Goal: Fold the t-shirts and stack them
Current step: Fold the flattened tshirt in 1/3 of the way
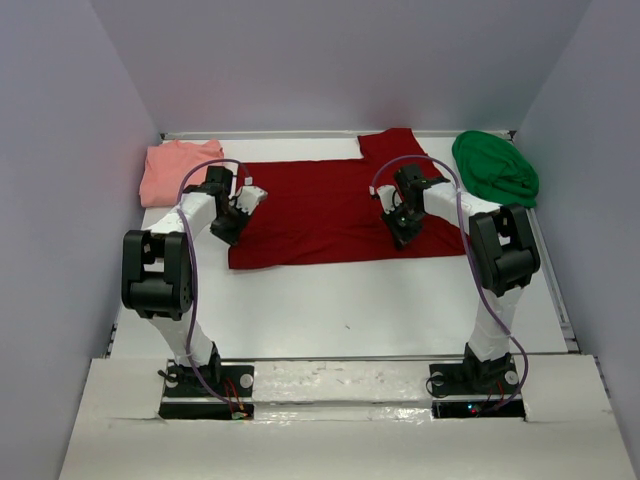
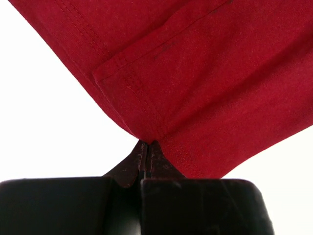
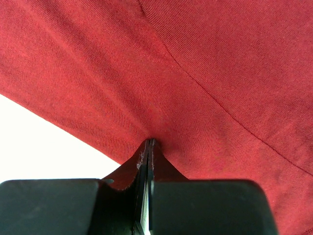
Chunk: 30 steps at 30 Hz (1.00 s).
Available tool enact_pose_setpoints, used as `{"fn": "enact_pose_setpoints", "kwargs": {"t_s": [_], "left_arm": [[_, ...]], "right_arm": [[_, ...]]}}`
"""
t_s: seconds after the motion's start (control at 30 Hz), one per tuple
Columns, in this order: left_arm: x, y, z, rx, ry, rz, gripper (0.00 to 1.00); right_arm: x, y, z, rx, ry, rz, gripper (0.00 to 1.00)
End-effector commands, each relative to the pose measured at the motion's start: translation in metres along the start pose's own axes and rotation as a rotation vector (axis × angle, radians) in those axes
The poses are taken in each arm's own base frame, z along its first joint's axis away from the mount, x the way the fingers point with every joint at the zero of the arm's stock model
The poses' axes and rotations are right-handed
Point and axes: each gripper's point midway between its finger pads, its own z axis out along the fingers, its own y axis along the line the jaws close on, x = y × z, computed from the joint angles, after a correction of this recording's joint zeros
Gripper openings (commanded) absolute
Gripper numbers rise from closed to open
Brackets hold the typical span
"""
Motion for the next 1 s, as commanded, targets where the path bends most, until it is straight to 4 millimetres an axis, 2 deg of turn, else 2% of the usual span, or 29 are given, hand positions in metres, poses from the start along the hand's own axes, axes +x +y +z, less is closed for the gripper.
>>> {"fn": "enact_pose_setpoints", "kwargs": {"t_s": [0.0, 0.77, 0.97], "left_arm": [[-0.008, 0.013, -0.024, -0.063, -0.010, 0.030, 0.00], [-0.015, 0.037, -0.031, -0.168, 0.025, 0.080, 0.00], [-0.017, 0.027, -0.024, -0.131, 0.029, 0.084, 0.00]], "right_arm": [[0.029, -0.010, 0.036, 0.014, 0.098, 0.001, 0.00], [0.029, -0.011, 0.036, 0.020, 0.100, 0.001, 0.00], [0.030, -0.011, 0.036, 0.020, 0.105, 0.002, 0.00]]}}
